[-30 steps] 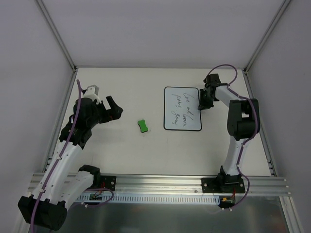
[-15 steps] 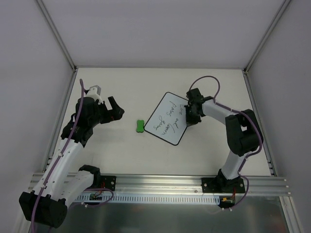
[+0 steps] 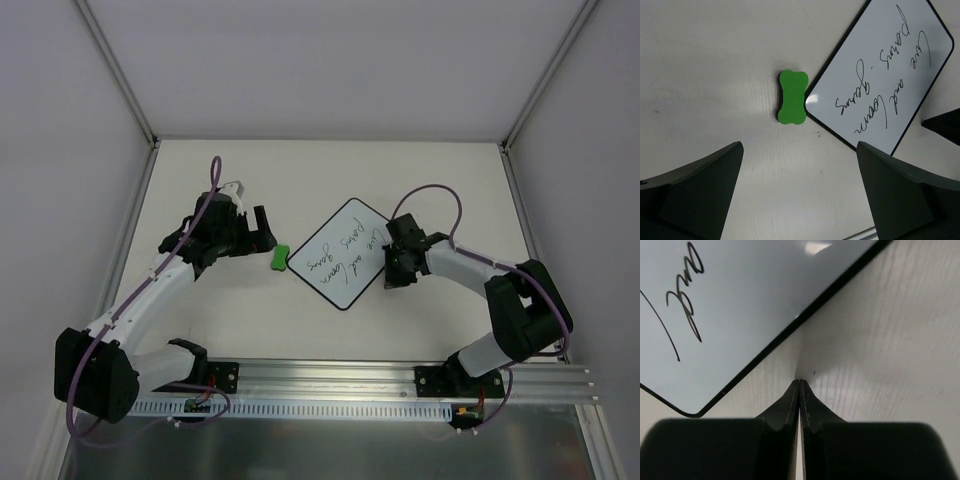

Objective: Erase the whiteboard

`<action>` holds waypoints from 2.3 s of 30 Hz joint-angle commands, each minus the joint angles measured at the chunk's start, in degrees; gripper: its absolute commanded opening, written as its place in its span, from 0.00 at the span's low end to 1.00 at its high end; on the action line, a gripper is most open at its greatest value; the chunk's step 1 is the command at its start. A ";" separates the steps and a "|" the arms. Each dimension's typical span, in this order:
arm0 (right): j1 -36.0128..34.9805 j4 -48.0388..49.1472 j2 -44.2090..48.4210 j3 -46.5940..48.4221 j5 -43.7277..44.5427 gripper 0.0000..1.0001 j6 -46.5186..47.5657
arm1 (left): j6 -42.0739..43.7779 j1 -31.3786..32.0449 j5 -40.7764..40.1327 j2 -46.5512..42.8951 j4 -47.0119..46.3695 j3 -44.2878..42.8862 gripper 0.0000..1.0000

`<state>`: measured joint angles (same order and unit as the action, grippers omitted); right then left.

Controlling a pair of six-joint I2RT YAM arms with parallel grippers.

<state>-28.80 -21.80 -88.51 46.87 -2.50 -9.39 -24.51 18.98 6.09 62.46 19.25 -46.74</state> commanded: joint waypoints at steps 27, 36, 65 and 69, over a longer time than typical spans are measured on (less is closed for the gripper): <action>10.60 2.99 -19.40 32.66 -1.62 0.60 5.17 | 7.29 1.41 -1.87 7.42 -0.96 -8.46 0.99; 11.04 2.82 -28.56 40.93 -6.37 0.69 11.22 | 7.90 1.32 -1.87 4.08 -1.05 -6.00 0.99; 5.86 1.58 -12.39 12.73 -4.88 0.52 1.75 | 6.58 1.41 -5.29 6.53 -1.14 -3.35 0.99; 5.94 1.94 -11.07 12.01 -4.70 0.51 1.74 | 8.95 1.41 -8.45 11.97 -1.14 -6.69 0.99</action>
<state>-22.87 -17.21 -100.71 60.18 -8.23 -5.45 -17.02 19.92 1.39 71.16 18.74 -50.28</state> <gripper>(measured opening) 0.514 0.989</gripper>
